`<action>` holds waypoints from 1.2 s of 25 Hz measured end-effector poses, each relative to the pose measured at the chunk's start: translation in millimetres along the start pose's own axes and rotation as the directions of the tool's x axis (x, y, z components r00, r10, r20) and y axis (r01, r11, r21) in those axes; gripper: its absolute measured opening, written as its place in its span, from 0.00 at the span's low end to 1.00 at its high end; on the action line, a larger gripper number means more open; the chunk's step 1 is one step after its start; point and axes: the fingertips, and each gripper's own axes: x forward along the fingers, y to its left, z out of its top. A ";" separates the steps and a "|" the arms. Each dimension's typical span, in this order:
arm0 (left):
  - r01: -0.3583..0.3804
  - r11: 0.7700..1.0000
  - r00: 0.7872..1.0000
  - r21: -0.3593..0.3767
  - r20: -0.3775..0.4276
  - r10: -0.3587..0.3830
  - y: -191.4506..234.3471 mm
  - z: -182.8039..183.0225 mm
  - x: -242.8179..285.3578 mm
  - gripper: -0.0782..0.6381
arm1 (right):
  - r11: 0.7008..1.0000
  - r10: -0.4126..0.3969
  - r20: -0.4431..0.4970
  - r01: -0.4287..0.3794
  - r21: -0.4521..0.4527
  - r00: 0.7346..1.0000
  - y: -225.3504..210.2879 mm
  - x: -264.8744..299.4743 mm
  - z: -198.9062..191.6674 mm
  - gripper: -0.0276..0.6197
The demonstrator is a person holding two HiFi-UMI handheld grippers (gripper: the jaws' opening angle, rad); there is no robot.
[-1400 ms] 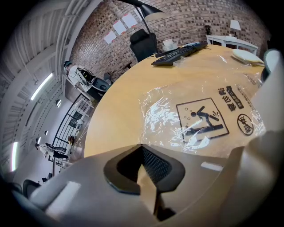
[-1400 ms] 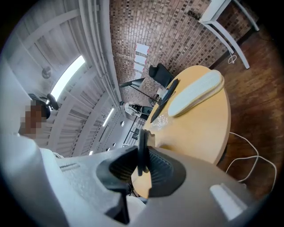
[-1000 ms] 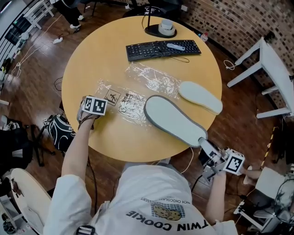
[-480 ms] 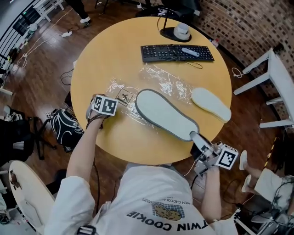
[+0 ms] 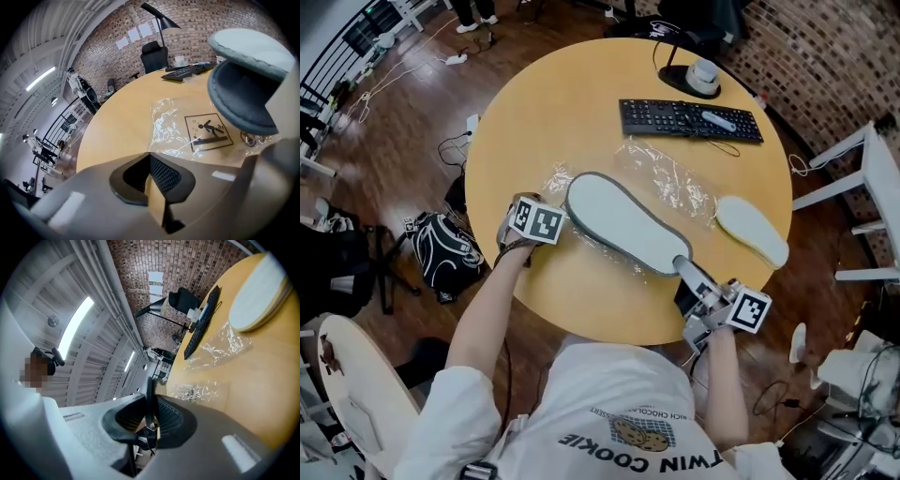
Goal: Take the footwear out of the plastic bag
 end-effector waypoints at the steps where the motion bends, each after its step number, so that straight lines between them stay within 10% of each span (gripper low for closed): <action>1: 0.006 1.000 1.000 -0.001 0.003 -0.006 0.1 -0.2 0.2 0.10 | 1.000 0.004 -0.002 -0.004 0.005 1.000 -1.7 8.1 -1.9 0.14; 14: 0.071 0.997 0.996 -0.027 0.060 -0.070 2.4 -2.1 0.4 0.10 | 0.997 -0.040 -0.020 0.041 0.068 0.999 -41.7 72.4 -17.1 0.14; 24: 0.079 0.996 0.994 -0.028 0.083 -0.076 1.7 -2.0 -0.8 0.10 | 0.972 -0.235 -0.026 0.236 0.008 0.972 -76.1 73.3 -23.2 0.15; 30: 0.077 0.996 0.993 -0.039 0.093 -0.073 1.4 -1.4 -0.3 0.10 | 0.849 -0.521 -0.080 0.507 -0.152 0.850 -105.6 57.4 -34.2 0.20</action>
